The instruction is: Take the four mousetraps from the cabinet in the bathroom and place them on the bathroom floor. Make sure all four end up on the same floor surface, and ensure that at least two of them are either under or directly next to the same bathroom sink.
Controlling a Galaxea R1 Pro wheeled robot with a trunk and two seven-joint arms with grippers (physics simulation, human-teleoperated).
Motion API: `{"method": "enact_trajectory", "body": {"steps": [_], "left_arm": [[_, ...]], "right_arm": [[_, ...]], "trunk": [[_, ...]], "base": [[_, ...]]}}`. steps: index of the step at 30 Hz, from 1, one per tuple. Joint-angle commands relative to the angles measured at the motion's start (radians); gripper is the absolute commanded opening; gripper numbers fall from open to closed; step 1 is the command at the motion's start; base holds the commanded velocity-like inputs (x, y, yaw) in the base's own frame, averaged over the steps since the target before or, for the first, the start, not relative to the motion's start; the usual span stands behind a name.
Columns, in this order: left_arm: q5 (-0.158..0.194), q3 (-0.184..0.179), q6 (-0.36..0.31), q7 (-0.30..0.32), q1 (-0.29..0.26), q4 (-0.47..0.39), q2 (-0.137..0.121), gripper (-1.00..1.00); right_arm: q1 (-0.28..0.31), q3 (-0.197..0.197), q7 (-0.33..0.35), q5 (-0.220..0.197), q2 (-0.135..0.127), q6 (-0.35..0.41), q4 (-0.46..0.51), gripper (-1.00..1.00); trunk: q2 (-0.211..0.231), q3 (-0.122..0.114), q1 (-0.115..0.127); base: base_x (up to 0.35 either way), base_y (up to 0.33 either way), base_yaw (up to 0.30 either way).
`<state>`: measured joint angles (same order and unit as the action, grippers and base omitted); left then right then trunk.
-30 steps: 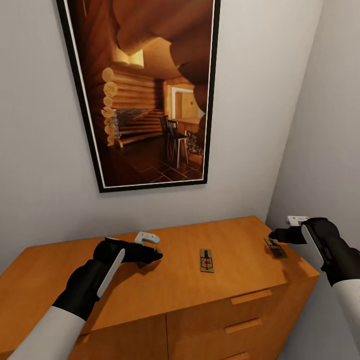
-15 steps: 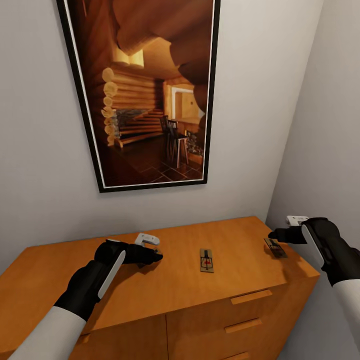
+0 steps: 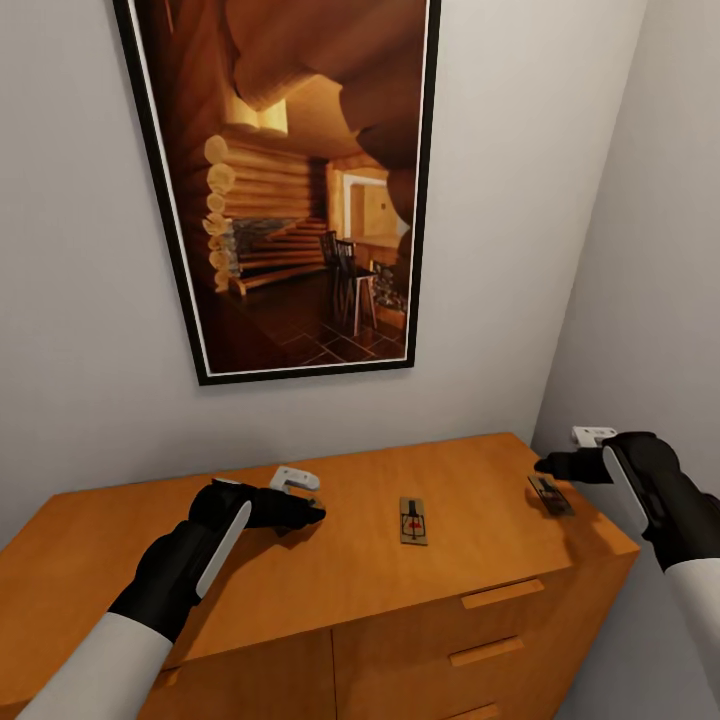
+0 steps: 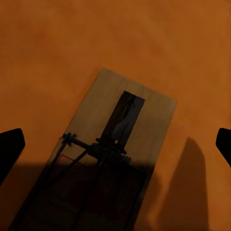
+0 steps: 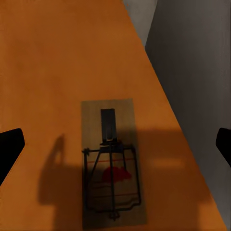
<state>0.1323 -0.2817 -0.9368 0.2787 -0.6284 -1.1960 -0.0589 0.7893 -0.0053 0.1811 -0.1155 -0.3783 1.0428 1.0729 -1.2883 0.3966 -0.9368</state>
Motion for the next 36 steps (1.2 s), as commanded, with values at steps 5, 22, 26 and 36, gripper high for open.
{"method": "enact_trajectory", "body": {"steps": [5, 22, 26, 36], "left_arm": [[0.014, -0.003, -0.01, -0.004, -0.001, -0.007, 0.001, 1.0], [0.009, -0.002, -0.014, -0.004, -0.001, -0.01, 0.014, 1.0], [0.009, -0.002, -0.014, -0.004, -0.001, -0.01, 0.014, 1.0], [0.008, -0.001, -0.012, -0.004, -0.001, -0.01, 0.014, 1.0]], "right_arm": [[0.001, -0.001, -0.003, -0.008, 0.0, 0.004, 0.019, 1.0], [0.001, -0.001, -0.005, -0.006, 0.003, 0.004, 0.015, 1.0], [0.001, -0.001, -0.007, -0.001, 0.004, 0.004, 0.014, 1.0], [0.001, -0.001, -0.018, 0.001, 0.002, 0.004, -0.026, 1.0]], "trunk": [[-0.001, 0.001, 0.0], [-0.001, 0.001, 0.0], [-0.001, 0.001, 0.0], [-0.001, 0.001, 0.0]], "base": [[-0.023, 0.0, 0.0], [-0.061, 0.0, 0.0], [0.0, 0.0, 0.0], [0.0, 0.0, 0.0]]}}
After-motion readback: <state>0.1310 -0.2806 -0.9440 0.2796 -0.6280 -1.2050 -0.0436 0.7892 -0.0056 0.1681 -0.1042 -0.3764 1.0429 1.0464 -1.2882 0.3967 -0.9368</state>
